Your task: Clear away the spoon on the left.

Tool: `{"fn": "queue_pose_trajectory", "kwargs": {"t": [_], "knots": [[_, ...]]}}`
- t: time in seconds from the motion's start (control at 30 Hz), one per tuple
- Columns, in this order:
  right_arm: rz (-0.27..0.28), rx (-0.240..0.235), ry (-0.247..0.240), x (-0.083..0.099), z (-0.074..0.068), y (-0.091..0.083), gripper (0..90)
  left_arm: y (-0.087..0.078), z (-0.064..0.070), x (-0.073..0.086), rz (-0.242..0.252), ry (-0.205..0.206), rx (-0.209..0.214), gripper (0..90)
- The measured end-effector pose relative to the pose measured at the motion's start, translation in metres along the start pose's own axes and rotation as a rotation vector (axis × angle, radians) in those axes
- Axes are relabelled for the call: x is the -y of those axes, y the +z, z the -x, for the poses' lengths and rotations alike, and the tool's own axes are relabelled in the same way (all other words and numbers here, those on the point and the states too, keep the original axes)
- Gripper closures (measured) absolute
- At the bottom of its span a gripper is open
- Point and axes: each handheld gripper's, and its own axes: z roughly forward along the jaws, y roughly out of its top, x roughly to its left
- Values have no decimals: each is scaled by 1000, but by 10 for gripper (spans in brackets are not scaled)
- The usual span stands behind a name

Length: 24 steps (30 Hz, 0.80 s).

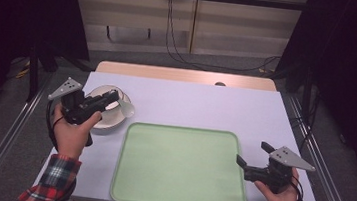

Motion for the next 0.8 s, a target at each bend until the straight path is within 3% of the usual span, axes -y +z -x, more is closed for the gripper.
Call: {"fn": "queue_pose_trajectory", "kwargs": {"t": [0.33,0.53,0.8], "knots": [[-6,18,4,1,1,0,16,-1,10,10,-35,6,74,850],[-20,22,27,3,3,-5,10,1,15,13,-49,12,98,850],[-28,18,13,4,2,-4,6,-1,24,19,-60,8,123,850]]}}
